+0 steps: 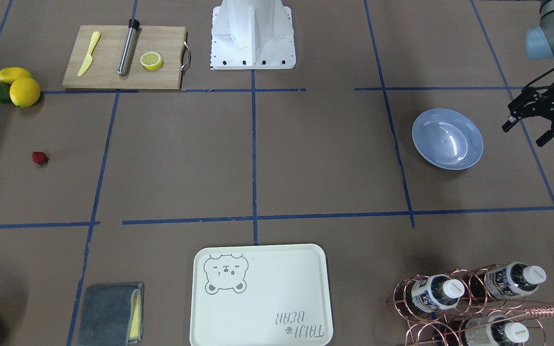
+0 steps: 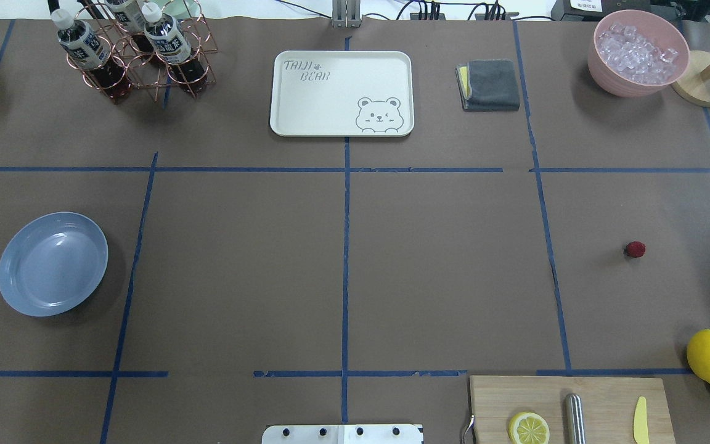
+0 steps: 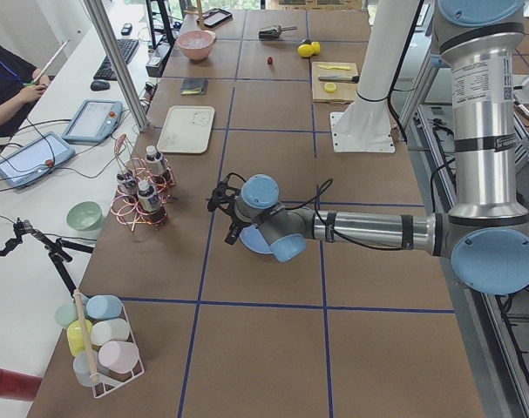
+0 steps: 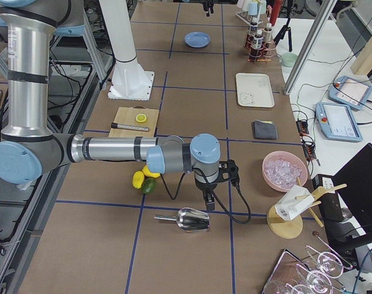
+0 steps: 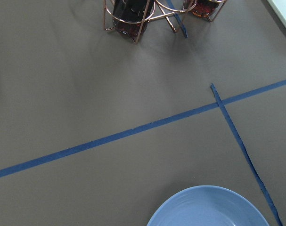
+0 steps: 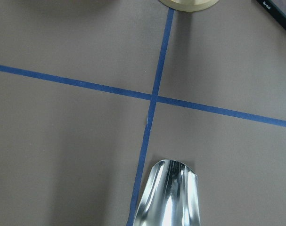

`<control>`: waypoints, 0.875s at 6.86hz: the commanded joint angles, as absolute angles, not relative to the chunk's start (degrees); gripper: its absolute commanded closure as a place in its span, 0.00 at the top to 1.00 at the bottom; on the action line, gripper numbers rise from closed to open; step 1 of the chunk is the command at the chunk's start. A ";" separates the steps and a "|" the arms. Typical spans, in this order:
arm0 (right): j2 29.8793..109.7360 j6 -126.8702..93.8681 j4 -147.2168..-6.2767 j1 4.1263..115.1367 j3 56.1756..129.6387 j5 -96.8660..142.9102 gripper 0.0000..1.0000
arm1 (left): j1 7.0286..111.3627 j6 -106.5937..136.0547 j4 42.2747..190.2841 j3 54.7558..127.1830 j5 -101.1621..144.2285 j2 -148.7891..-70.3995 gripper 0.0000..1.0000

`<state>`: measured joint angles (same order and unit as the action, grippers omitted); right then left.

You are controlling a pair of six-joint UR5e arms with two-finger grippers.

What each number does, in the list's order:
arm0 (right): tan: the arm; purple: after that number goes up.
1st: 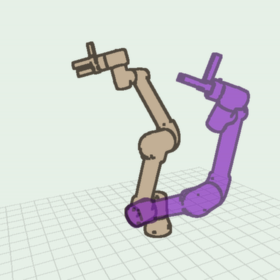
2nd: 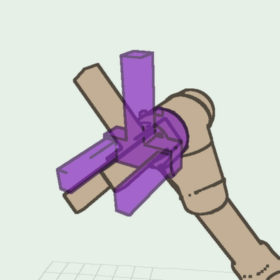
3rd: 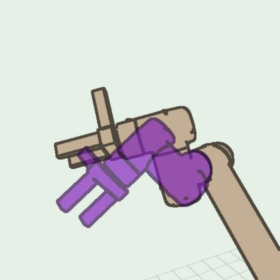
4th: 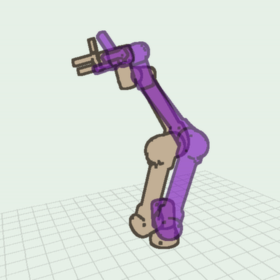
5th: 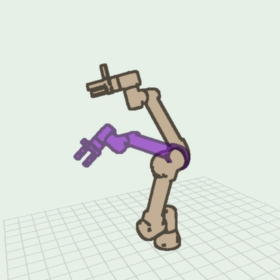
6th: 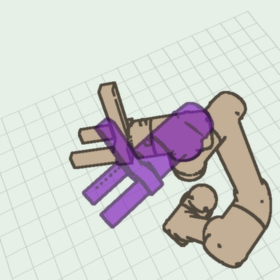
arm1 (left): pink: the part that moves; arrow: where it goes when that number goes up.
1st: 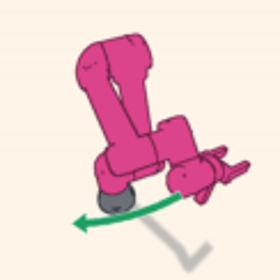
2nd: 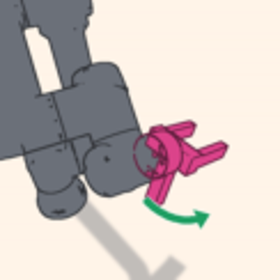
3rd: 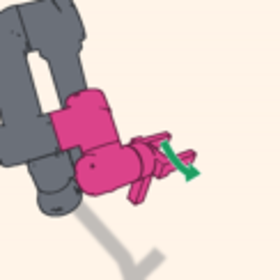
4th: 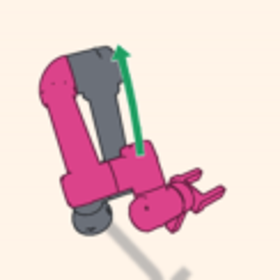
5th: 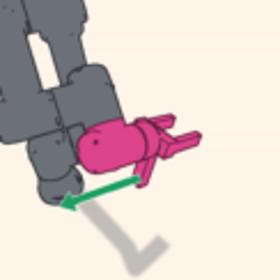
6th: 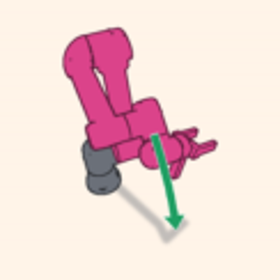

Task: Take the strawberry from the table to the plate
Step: 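Reach the left gripper to the rim of the light blue plate and grasp it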

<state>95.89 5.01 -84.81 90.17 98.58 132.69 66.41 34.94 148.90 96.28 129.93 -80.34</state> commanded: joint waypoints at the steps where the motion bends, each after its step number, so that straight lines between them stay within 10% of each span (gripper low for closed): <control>1: 95.71 5.01 -84.81 90.18 98.61 132.71 1.00 | 59.87 42.41 154.24 94.15 124.11 -77.87 0.83; 3: 95.63 5.01 -84.81 90.18 98.61 132.71 1.00 | 54.88 51.03 154.86 90.81 121.93 -77.78 0.60; 6: 95.19 5.01 -84.81 90.18 98.61 132.63 1.00 | 51.24 53.79 160.39 87.71 119.36 -77.70 0.58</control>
